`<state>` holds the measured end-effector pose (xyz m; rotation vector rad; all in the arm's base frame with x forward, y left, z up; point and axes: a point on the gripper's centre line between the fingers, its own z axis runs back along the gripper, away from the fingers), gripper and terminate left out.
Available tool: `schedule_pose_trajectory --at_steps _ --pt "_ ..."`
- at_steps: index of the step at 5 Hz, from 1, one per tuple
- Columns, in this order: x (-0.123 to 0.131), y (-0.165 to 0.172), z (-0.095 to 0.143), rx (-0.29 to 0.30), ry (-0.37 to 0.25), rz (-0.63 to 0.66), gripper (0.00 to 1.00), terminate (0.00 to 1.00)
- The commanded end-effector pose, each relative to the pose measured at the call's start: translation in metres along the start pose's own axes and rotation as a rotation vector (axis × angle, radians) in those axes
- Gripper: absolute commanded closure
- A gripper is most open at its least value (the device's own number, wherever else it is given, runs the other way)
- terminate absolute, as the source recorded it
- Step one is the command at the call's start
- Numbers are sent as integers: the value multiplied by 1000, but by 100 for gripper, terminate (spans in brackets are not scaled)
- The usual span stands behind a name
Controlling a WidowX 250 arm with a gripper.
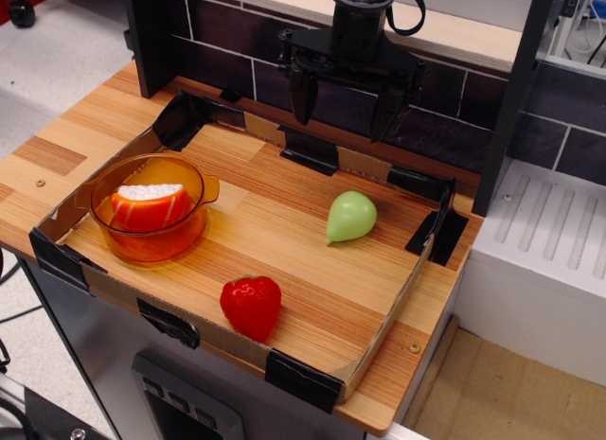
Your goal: Take sushi out of pot
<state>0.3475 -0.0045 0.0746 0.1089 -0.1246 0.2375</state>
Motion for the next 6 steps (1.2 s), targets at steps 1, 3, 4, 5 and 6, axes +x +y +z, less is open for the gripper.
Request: schedule_pose_trajectory --at_steps 1,3,4,5,6 --pt "0 0 0 0 0 0 0 0" --pt "-3 26 41 -131 8 -297 0 0" --pt "-12 53 58 -158 -57 -432 0 0" --pt "-14 77 63 -134 -2 -585 0 0" --pt "-19 99 52 -86 53 -824 0 0"
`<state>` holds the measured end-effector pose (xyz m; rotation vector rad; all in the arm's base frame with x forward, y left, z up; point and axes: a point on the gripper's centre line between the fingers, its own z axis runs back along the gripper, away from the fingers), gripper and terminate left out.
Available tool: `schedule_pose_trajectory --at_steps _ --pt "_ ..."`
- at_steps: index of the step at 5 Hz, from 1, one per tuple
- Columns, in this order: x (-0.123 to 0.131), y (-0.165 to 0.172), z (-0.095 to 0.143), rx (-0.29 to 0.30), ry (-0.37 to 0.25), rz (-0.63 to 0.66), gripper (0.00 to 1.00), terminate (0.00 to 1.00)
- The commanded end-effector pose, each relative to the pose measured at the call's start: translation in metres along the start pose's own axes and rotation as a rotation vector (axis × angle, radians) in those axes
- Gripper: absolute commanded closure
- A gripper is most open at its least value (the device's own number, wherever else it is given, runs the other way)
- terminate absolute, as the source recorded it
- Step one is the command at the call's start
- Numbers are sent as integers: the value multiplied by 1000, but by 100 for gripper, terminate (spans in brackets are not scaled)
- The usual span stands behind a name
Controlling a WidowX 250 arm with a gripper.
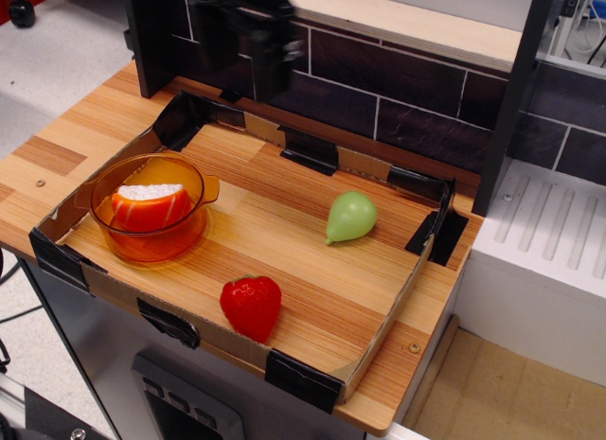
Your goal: Take sushi out of pot
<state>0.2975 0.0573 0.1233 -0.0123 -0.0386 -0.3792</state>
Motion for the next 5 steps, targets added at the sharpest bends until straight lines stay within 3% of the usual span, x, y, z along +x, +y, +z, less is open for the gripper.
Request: schedule_pose_trajectory --at_steps 1,3,5 --pt "-20 33 -5 -4 105 -322 0 0" --pt "-49 39 -34 -37 163 -492 0 0" --pt "-57 46 -66 3 191 -527 0 0"
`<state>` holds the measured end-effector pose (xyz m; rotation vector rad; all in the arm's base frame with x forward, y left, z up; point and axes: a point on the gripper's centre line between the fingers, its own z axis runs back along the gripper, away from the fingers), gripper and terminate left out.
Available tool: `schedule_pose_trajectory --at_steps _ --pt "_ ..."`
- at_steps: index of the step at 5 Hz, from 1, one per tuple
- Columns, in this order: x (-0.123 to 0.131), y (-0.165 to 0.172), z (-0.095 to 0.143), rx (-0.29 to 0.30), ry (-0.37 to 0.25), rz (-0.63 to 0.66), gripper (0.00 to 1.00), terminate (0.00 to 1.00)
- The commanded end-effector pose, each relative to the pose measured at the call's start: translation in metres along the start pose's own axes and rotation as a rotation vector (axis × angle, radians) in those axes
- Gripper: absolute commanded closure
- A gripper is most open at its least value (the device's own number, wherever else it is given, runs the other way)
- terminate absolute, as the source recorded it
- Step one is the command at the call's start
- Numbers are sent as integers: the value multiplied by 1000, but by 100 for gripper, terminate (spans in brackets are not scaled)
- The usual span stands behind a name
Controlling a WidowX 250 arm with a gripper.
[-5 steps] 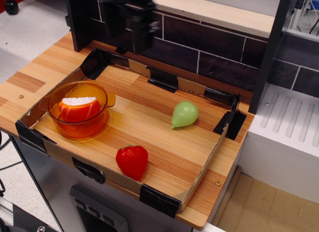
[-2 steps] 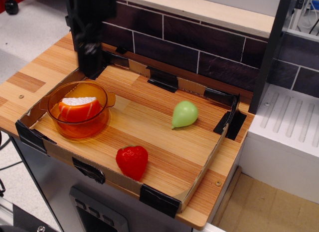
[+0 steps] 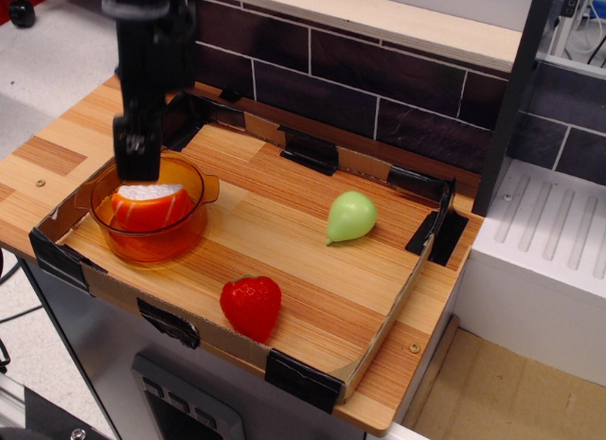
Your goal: Take sushi out of pot
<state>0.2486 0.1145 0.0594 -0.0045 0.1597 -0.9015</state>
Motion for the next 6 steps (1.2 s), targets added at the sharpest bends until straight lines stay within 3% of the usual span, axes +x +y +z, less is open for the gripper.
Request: schedule_pose_trajectory --at_steps 1,4,5,6 --pt "7 17 -17 67 35 -1 0 0" --pt "9 13 -33 93 66 -28 0 0" --pt "9 13 -30 92 57 -21 100 0" --pt "9 16 -27 124 90 -4 100 0"
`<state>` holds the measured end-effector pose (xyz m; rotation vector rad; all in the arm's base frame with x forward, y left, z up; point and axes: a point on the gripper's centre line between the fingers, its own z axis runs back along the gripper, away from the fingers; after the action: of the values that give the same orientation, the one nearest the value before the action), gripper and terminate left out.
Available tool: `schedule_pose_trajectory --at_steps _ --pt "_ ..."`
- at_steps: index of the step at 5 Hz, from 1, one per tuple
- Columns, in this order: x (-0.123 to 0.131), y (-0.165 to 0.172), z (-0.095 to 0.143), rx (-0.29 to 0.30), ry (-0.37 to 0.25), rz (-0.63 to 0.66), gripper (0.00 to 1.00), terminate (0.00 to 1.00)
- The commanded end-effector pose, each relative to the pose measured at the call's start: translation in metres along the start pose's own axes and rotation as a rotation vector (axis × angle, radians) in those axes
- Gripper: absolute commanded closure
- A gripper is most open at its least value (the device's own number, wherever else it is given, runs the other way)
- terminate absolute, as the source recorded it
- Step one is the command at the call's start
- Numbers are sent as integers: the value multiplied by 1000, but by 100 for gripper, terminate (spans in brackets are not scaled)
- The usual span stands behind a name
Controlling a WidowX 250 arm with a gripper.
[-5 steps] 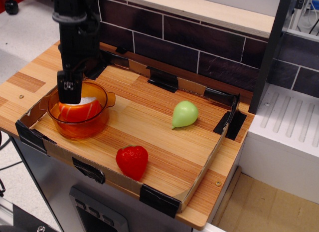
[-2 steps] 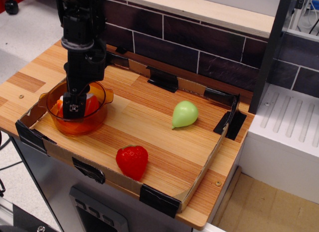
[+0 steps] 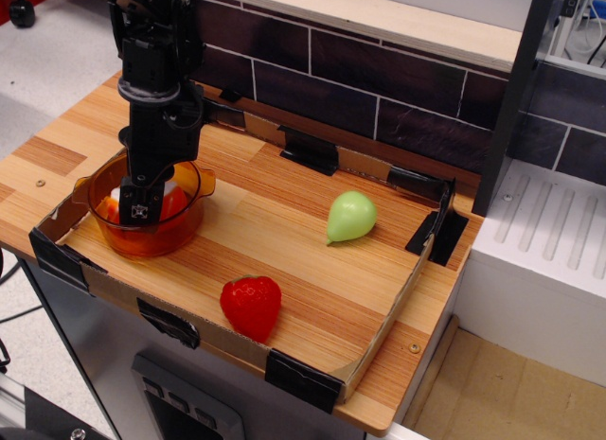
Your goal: Take sushi out of pot
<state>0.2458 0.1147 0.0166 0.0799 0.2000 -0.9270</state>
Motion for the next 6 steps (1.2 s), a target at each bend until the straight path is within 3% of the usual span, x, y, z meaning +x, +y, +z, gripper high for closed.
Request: schedule_pose_trajectory --at_steps 1,2,3,4,5,6 --pt "0 21 40 87 -1 54 100 0" --pt "-4 27 87 98 -75 105 100 0" --pt "-1 23 126 39 -97 88 100 0" --pt "29 3 137 -13 -97 -4 100 0" --pt "62 -18 126 -38 -69 -93 100 0" --pt "92 -41 103 -11 -58 -225 100 0"
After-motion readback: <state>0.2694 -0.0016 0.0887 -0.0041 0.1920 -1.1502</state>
